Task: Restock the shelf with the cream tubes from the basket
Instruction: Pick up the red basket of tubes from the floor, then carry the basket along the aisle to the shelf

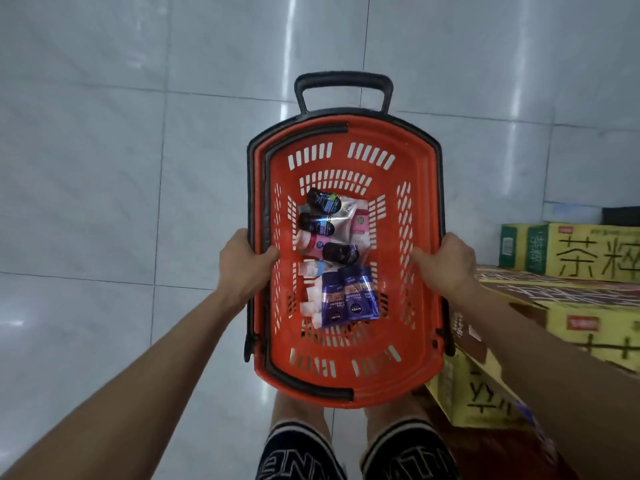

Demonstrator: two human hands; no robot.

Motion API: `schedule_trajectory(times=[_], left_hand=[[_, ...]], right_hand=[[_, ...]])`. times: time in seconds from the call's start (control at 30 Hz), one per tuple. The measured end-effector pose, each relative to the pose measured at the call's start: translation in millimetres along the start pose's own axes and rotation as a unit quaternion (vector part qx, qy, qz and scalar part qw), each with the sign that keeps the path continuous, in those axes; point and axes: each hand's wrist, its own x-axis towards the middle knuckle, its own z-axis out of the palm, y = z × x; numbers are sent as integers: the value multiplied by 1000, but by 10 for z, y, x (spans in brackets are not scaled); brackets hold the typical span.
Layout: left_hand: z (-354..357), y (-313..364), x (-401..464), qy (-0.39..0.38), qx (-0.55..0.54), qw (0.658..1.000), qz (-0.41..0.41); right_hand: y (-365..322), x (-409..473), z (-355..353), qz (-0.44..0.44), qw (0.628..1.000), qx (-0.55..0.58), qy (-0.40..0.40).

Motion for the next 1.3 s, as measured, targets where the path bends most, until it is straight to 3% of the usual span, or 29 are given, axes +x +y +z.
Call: schedule_trajectory(times=[0.37, 0.53, 0.67, 0.93, 1.3], left_hand=[[-1412, 1076, -1306, 26, -37, 997, 57], [-1773, 1243, -1618, 37, -39, 994, 94], [-1951, 1224, -1721, 66, 19, 988, 136], [-2180, 1357, -1638, 108, 59, 970, 209], [-2119, 1899, -1056, 90, 8, 980, 178]], right_hand=[[-585, -1622, -1511, -64, 995, 56, 48], [-758, -2030, -1805, -83, 991, 37, 99], [-847, -2268, -1851, -93, 986, 34, 133], [-1037, -2382, -1785, -101, 979, 38, 172], [-1330, -1787, -2083, -99, 976, 93, 171]])
